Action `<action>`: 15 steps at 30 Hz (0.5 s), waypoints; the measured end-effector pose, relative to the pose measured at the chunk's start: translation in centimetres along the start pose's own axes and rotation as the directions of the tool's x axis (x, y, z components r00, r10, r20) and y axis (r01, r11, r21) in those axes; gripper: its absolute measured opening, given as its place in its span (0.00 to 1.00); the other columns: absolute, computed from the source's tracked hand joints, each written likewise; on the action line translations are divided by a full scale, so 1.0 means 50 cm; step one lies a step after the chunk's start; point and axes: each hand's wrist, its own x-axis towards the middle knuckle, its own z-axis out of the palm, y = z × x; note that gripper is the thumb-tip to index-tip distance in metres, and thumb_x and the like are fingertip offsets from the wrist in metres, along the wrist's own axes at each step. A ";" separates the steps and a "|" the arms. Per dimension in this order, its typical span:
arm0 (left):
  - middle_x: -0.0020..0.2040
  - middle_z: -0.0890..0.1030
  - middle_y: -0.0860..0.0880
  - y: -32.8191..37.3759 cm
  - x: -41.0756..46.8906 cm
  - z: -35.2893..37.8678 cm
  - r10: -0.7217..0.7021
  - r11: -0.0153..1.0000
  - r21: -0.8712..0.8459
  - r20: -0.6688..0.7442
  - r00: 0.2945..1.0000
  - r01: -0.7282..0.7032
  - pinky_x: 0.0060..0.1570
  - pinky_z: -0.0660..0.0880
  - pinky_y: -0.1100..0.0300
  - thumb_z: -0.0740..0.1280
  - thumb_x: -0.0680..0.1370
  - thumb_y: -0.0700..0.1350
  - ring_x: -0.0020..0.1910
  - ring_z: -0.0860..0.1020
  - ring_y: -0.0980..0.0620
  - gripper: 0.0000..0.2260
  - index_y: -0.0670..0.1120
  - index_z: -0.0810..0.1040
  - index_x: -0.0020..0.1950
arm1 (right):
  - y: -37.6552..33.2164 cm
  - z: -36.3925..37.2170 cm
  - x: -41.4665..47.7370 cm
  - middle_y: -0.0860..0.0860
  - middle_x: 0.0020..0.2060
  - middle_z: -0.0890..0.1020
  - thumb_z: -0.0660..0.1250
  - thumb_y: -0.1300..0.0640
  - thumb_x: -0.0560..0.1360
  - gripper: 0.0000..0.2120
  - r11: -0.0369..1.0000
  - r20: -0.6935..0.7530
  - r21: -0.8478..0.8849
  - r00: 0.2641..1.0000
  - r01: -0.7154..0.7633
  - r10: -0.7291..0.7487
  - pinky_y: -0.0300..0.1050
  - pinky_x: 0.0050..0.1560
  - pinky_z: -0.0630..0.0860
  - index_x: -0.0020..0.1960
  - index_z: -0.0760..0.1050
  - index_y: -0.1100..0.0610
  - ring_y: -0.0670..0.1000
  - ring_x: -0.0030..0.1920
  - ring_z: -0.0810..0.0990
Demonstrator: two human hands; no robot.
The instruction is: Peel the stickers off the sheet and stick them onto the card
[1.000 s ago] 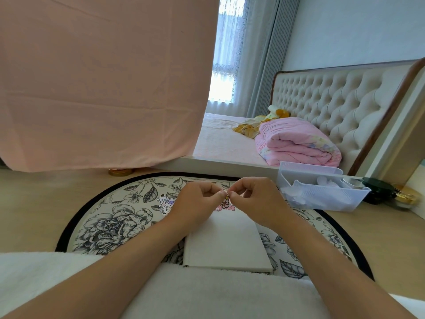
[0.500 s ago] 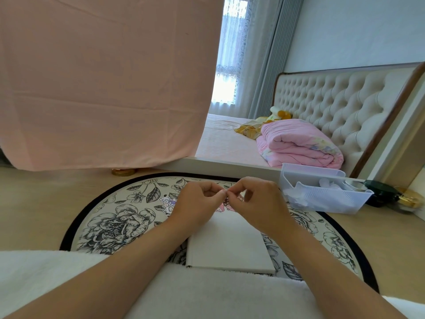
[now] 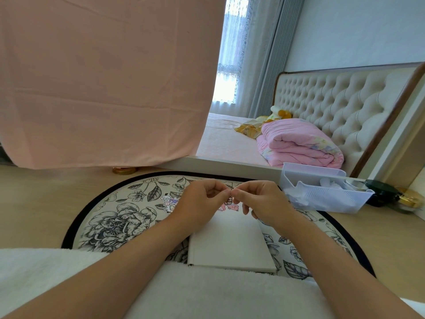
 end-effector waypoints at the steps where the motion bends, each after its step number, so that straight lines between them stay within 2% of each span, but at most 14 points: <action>1: 0.36 0.85 0.53 0.000 0.000 0.001 -0.006 1.000 -0.006 0.000 1.000 0.006 0.38 0.74 0.69 0.71 0.78 0.41 0.34 0.79 0.61 0.04 0.45 0.84 0.44 | 0.000 0.003 0.001 0.53 0.35 0.84 0.71 0.59 0.78 0.06 1.000 -0.007 -0.019 1.000 0.018 -0.019 0.33 0.27 0.69 0.44 0.84 0.61 0.47 0.28 0.76; 6: 0.36 0.85 0.51 -0.003 0.001 0.000 -0.037 0.999 0.004 -0.005 0.999 0.037 0.39 0.76 0.66 0.71 0.77 0.40 0.34 0.79 0.60 0.04 0.45 0.84 0.43 | 0.002 0.012 0.004 0.53 0.36 0.83 0.69 0.61 0.79 0.07 0.996 -0.004 -0.082 0.999 0.041 -0.042 0.34 0.26 0.69 0.43 0.82 0.59 0.48 0.28 0.77; 11: 0.38 0.85 0.48 -0.003 0.002 -0.003 -0.065 0.998 -0.007 -0.017 0.998 0.065 0.38 0.75 0.67 0.70 0.77 0.40 0.35 0.79 0.58 0.05 0.47 0.83 0.42 | -0.005 -0.005 0.000 0.51 0.39 0.85 0.69 0.58 0.80 0.07 0.998 0.078 0.036 0.996 -0.048 0.045 0.41 0.27 0.71 0.46 0.83 0.58 0.49 0.32 0.79; 15: 0.38 0.85 0.45 -0.003 0.001 -0.003 -0.052 0.999 0.002 0.010 0.999 0.052 0.39 0.75 0.65 0.70 0.77 0.40 0.35 0.79 0.56 0.05 0.45 0.83 0.41 | -0.005 -0.011 -0.003 0.51 0.37 0.86 0.70 0.58 0.78 0.07 0.999 0.077 0.000 0.997 -0.032 0.032 0.42 0.29 0.72 0.46 0.84 0.61 0.47 0.32 0.78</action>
